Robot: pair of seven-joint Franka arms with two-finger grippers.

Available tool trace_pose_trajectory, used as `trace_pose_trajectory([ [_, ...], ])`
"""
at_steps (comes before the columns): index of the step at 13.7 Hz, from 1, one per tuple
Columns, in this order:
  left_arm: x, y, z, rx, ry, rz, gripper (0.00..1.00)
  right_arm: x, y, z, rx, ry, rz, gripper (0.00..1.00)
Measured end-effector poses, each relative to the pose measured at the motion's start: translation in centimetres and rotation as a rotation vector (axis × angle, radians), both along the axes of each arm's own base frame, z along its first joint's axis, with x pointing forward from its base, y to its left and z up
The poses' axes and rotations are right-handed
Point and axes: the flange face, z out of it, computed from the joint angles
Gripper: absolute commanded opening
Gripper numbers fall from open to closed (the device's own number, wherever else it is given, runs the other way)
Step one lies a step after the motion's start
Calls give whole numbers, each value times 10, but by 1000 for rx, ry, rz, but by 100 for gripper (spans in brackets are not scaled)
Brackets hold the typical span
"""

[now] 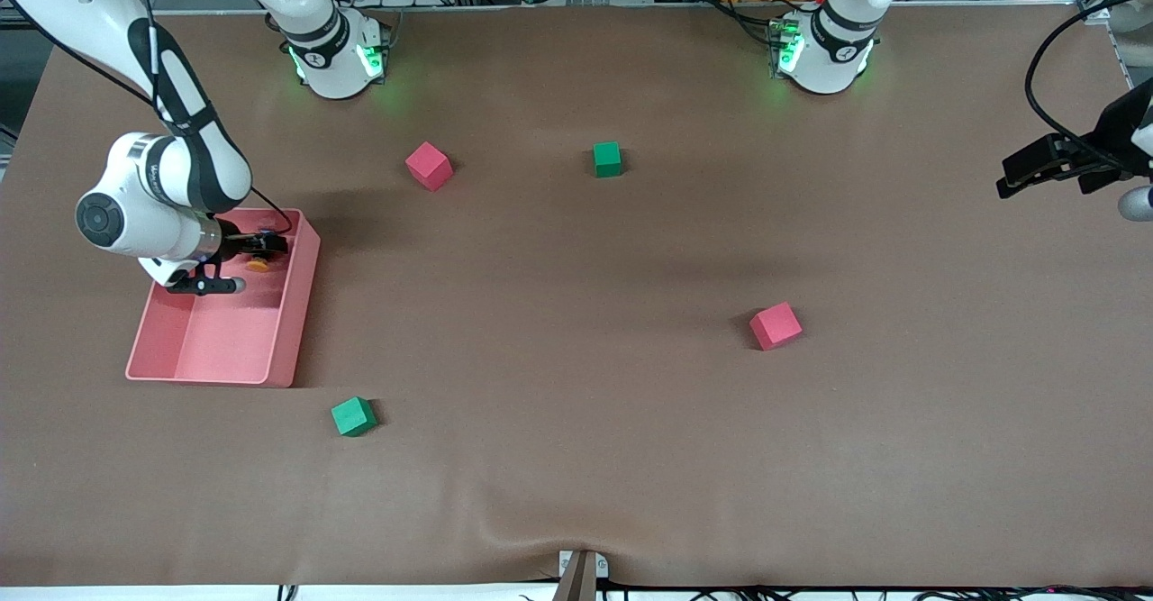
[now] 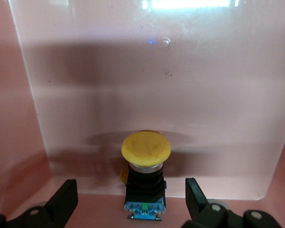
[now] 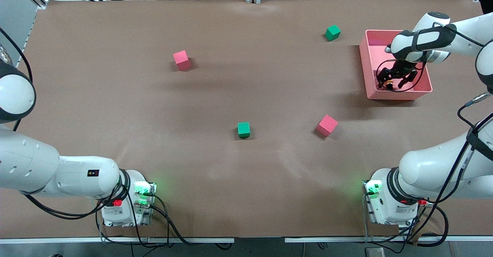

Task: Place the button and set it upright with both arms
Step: 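Lower the right gripper and close it on the yellow button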

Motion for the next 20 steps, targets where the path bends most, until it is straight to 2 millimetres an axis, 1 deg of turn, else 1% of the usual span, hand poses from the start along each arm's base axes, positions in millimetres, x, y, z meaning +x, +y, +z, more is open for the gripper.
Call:
trace_pose_trajectory([
  [2, 0, 5, 0, 0, 0, 8, 100, -1, 2, -1, 3, 14, 3, 100],
  [5, 0, 5, 0, 0, 0, 9, 100, -1, 10, -4, 3, 23, 15, 100],
  [8, 0, 7, 1, 0, -1, 12, 100, -4, 11, -20, 5, 40, 16, 100],
  [10, 0, 9, 1, 0, -1, 16, 100, -5, 12, -25, 6, 45, 16, 100],
  [15, 0, 24, 1, 0, -2, 41, 100, -5, 7, -24, 9, 43, 24, 100],
  [20, 0, 26, 1, 0, -2, 44, 100, -5, 6, -24, 10, 42, 26, 100],
])
